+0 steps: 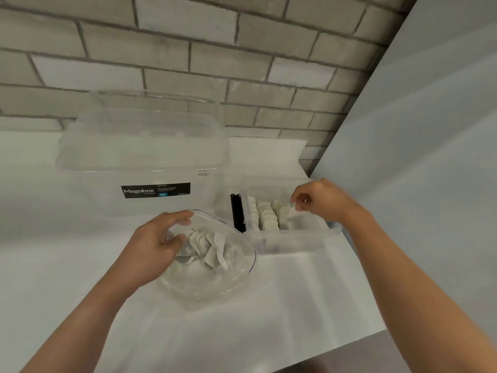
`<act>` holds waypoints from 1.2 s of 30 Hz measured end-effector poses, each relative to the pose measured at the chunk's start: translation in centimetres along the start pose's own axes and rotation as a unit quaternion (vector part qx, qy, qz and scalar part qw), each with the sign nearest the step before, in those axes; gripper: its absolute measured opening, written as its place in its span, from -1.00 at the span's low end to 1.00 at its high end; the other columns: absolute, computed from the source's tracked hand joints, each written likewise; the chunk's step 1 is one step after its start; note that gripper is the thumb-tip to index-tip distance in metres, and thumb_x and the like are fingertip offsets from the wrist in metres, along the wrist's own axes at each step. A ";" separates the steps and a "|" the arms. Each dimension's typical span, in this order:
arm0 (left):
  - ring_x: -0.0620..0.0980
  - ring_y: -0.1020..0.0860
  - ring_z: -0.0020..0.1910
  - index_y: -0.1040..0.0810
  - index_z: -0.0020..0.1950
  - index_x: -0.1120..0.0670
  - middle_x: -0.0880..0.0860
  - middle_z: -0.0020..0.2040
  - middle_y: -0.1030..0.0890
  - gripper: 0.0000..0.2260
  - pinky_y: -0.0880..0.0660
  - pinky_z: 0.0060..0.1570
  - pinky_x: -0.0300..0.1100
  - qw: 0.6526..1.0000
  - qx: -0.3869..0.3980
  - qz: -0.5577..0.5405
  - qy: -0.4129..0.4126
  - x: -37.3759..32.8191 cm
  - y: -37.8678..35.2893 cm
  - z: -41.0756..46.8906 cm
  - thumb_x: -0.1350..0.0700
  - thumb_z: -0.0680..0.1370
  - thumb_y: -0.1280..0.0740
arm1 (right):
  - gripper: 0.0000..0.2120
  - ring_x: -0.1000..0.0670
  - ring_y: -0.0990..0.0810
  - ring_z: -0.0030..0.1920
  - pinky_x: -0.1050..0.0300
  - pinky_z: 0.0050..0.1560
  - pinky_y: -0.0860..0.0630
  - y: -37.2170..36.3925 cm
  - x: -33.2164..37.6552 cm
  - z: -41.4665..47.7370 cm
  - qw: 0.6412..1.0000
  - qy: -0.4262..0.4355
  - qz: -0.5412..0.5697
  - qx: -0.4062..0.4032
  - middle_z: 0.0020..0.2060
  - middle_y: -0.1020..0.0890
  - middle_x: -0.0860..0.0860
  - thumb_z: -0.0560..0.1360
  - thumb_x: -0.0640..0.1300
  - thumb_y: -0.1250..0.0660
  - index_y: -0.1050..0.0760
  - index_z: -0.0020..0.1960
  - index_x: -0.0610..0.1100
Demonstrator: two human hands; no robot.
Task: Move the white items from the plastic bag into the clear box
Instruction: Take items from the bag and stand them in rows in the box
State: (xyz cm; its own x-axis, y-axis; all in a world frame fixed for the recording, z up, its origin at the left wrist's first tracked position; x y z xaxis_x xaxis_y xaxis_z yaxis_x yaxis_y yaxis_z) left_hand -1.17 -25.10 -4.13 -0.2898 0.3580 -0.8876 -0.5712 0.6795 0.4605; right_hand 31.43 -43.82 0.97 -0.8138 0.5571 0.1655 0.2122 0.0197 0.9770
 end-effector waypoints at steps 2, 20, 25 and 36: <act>0.05 -0.57 -0.01 -0.53 0.26 -0.23 -0.28 0.11 -0.61 -0.59 -0.43 -0.09 -0.44 1.000 -0.007 0.005 0.009 0.1 0.1 0.0 0.24 0.57 -0.34 | -0.77 0.20 -0.60 -0.10 0.26 -0.05 -0.56 -2.2 -0.8 1.4 0.999 -0.006 0.004 0.052 -0.20 -0.66 0.22 0.48 -0.20 -0.46 -0.64 -0.03 0.14; -0.05 -0.51 -0.19 -0.54 0.24 -0.22 -0.25 0.11 -0.62 -0.61 -0.39 -0.19 -0.49 0.998 -0.029 0.042 0.024 -0.7 0.0 0.6 0.24 0.56 -0.36 | -0.84 0.03 -0.62 0.03 0.09 0.05 -0.52 -6.5 -2.2 3.2 1.000 -0.010 -0.014 0.019 -0.05 -0.69 0.12 0.49 -0.11 -0.48 -0.64 0.06 0.06; -0.10 -0.50 -0.16 -0.53 0.27 -0.19 -0.22 0.12 -0.61 -0.61 -0.37 -0.19 -0.54 0.999 -0.024 0.042 0.022 -0.5 0.1 0.3 0.24 0.56 -0.35 | -0.85 0.14 -0.63 -0.20 0.11 -0.02 -0.61 -2.6 -0.2 0.4 0.990 0.002 0.101 -0.102 -0.12 -0.69 0.15 0.46 -0.12 -0.53 -0.66 -0.01 0.06; -0.08 -0.49 -0.20 -0.53 0.34 -0.06 -0.16 0.13 -0.58 -0.52 -0.33 -0.16 -0.54 0.994 -0.019 0.102 -0.040 -0.2 0.5 -0.7 0.35 0.51 -0.27 | -0.89 0.15 -0.67 -0.13 0.27 -0.05 -0.57 -6.4 19.0 -5.8 0.960 0.144 0.241 -0.008 -0.15 -0.73 0.15 0.51 -0.16 -0.44 -0.71 -0.01 -0.01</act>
State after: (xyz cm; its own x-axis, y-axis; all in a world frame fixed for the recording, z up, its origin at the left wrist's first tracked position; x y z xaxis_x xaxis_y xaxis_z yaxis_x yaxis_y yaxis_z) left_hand -1.93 -25.29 -3.69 -0.3417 0.5372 -0.7711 -0.5355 0.5630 0.6295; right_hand 11.45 -38.20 -1.40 -0.7400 0.2458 0.6261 0.5946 -0.1963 0.7797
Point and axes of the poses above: each hand's wrist, its own z-axis towards the middle knuckle, its own y-axis out of the back of the hand, x = y × z, the point moved 4 cm from there along z, towards the middle knuckle
